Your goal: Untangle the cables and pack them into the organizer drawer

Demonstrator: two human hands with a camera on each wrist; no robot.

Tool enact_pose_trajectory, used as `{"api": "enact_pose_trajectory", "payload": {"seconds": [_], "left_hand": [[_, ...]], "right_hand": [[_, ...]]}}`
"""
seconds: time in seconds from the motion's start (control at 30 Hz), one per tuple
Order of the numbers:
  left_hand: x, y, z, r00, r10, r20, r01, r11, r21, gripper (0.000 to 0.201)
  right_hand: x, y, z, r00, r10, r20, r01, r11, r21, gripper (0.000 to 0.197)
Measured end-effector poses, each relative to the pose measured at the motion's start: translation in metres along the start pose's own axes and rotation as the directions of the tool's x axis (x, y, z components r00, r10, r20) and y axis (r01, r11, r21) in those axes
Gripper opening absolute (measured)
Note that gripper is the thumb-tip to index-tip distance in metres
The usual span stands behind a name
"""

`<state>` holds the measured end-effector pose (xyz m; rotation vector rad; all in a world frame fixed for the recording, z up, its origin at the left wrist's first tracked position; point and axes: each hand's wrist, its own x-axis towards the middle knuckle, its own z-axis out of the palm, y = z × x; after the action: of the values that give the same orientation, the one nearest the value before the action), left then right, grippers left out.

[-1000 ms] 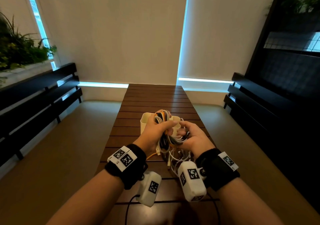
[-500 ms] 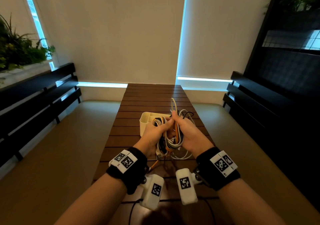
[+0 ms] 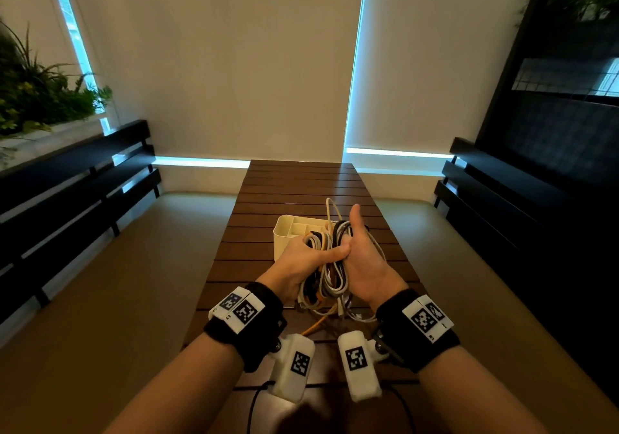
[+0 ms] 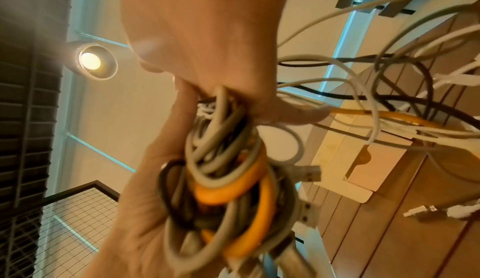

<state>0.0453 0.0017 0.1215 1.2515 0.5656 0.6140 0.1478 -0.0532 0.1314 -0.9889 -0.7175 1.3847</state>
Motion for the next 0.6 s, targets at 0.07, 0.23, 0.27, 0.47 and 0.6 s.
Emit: {"api": "enact_pose_trajectory", "payload": {"seconds": [0.07,0.23,0.27,0.47,0.6], "left_hand": [[0.0,0.001,-0.003,1.0,-0.005,0.011,0.005,1.0,0.029,0.028],[0.003,0.004,-0.006,1.0,0.018,0.007,-0.019,0.985,0.17,0.016],[0.003,0.003,-0.006,1.0,0.018,0.014,-0.02,0.984,0.178,0.017],[0.002,0.004,-0.016,0.998,-0.017,0.059,0.0,0.961,0.276,0.019],[-0.002,0.012,-0.007,0.987,-0.027,0.156,-0.028,0.941,0.337,0.035]], "right_hand": [[-0.002,-0.002,-0.006,0.998,0.025,0.053,-0.021,0.997,-0.074,0.078],[-0.004,-0.019,-0.01,0.994,0.109,0.025,-0.1,0.964,-0.248,0.051],[-0.004,-0.025,-0.009,0.993,0.115,-0.03,-0.118,0.946,-0.302,0.048],[-0.025,-0.063,-0.014,0.943,-0.254,-0.214,-0.127,0.32,-0.939,0.034],[-0.023,-0.064,-0.008,0.903,-0.33,0.277,0.34,0.152,-0.928,0.066]]}}
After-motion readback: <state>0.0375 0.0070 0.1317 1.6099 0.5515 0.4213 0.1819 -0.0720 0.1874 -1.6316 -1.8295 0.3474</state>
